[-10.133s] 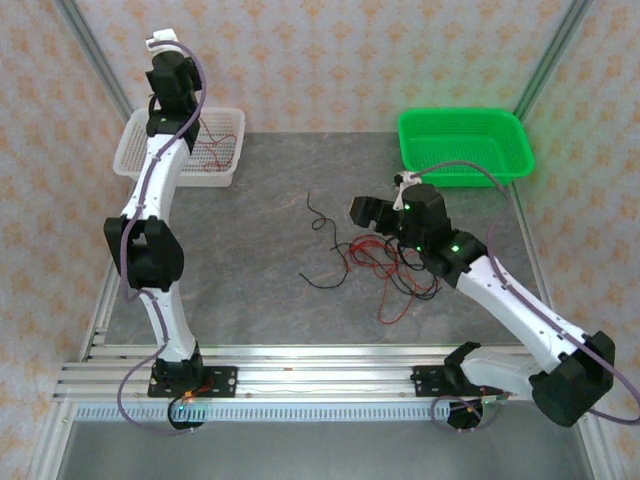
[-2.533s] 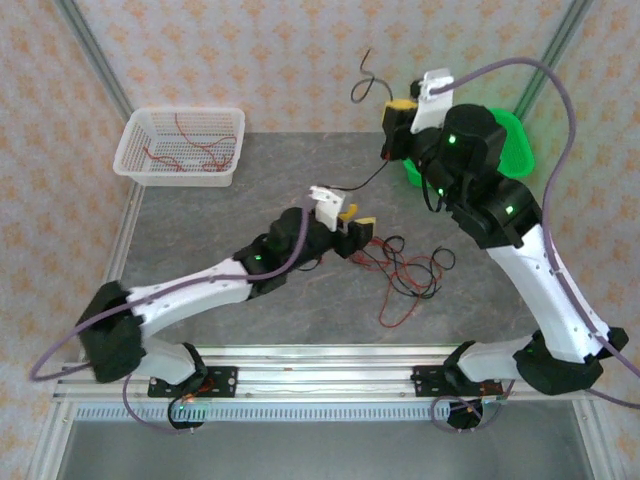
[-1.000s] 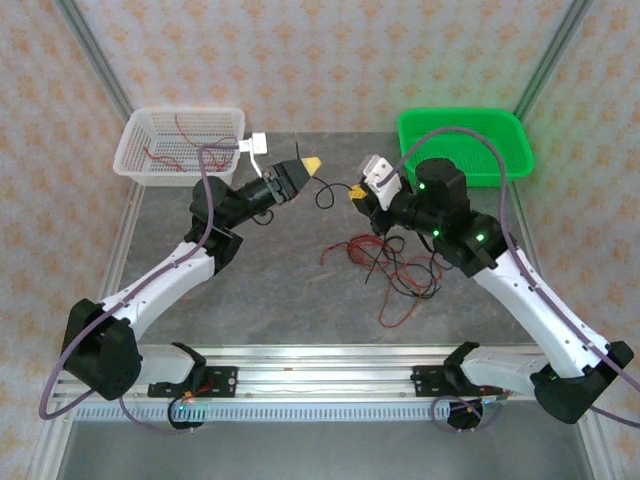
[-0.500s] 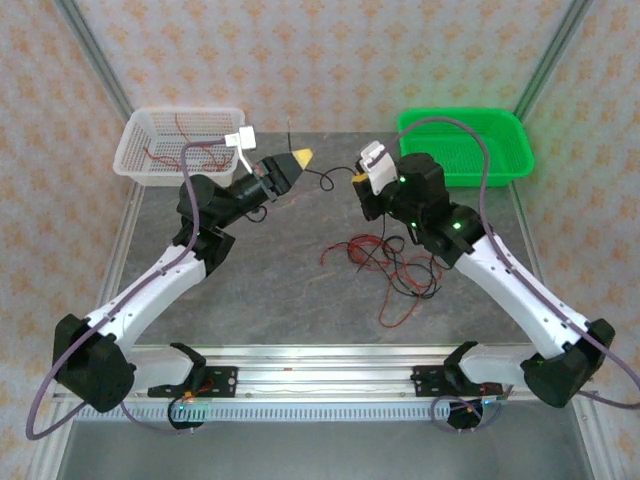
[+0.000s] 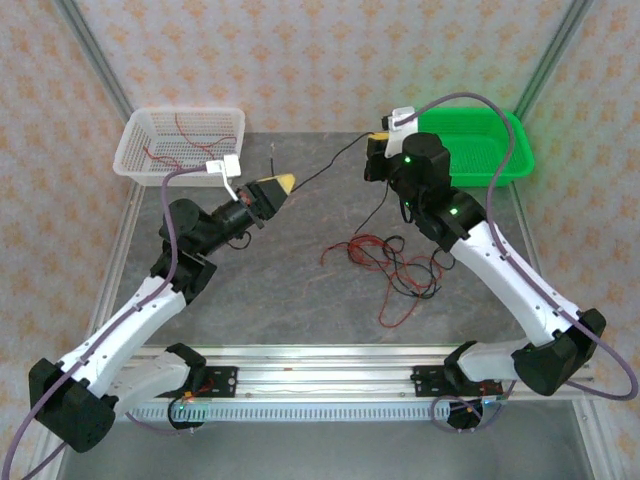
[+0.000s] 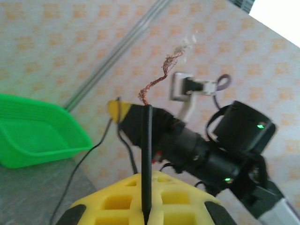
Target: Untangle the cables
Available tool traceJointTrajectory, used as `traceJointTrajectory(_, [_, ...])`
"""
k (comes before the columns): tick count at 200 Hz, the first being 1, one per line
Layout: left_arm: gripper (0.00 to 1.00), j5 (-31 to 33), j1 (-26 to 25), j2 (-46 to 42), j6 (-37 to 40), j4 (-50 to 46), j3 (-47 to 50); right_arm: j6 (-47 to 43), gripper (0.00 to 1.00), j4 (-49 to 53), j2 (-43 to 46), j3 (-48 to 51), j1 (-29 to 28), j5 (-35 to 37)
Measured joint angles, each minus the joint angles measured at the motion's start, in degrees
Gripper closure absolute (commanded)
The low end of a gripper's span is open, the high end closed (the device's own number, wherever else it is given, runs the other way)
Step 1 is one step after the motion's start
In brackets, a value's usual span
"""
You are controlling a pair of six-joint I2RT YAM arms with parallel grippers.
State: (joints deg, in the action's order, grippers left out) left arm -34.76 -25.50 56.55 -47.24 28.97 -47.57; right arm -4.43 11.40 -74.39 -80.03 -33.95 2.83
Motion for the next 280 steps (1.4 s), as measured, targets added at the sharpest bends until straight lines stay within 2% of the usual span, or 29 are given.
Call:
traceJointTrajectory(15, [1.0,2.4,0.0,-1.2,1.4,-1.5,0.9,1.0,1.0,0.1,0.0,-0.3,0.0,-0.3])
traceJointTrajectory(24, [0.91,3.7,0.0,-1.7,2.3,-1.9,1.3,1.5,1.0,0.1,0.0,-0.3,0.0,-0.5])
traceJointTrajectory(32, [0.81,4.6,0.0,-1.9,2.8,-2.1,1.6,1.9,1.0,0.1,0.0,-0.5,0.0,-0.8])
traceJointTrajectory(42, [0.6,5.5,0.0,-2.2,3.6,-2.4,1.9,2.3,1.0,0.1,0.0,-0.6,0.1,-0.3])
traceJointTrajectory(54, [0.43,6.2,0.0,-2.5,3.8,-2.6,2.3,2.5,1.0,0.1,0.0,-1.1,0.7,0.6])
traceJointTrajectory(102, [0.28,7.0,0.0,-3.7,5.0,-2.6,3.0,1.9,1.0,0.5,-0.7,-6.6,4.2,4.9])
traceJointTrajectory(127, [0.18,7.3,0.0,-5.9,5.5,-2.6,3.9,1.0,1.0,-0.3,-2.4,-8.8,10.3,5.4])
traceJointTrajectory(152, [0.01,7.9,0.0,-8.6,6.1,-2.0,5.5,-0.2,1.0,-1.7,-4.9,-8.9,16.7,5.8])
traceJointTrajectory(220, [0.01,7.8,0.0,-11.4,5.2,1.6,10.6,-1.8,1.0,-11.8,-15.1,-8.9,29.6,5.3])
traceJointTrajectory(280, [0.01,8.2,0.0,-11.7,7.4,-2.5,10.2,-1.6,1.0,-16.6,-30.8,-13.3,35.5,4.7])
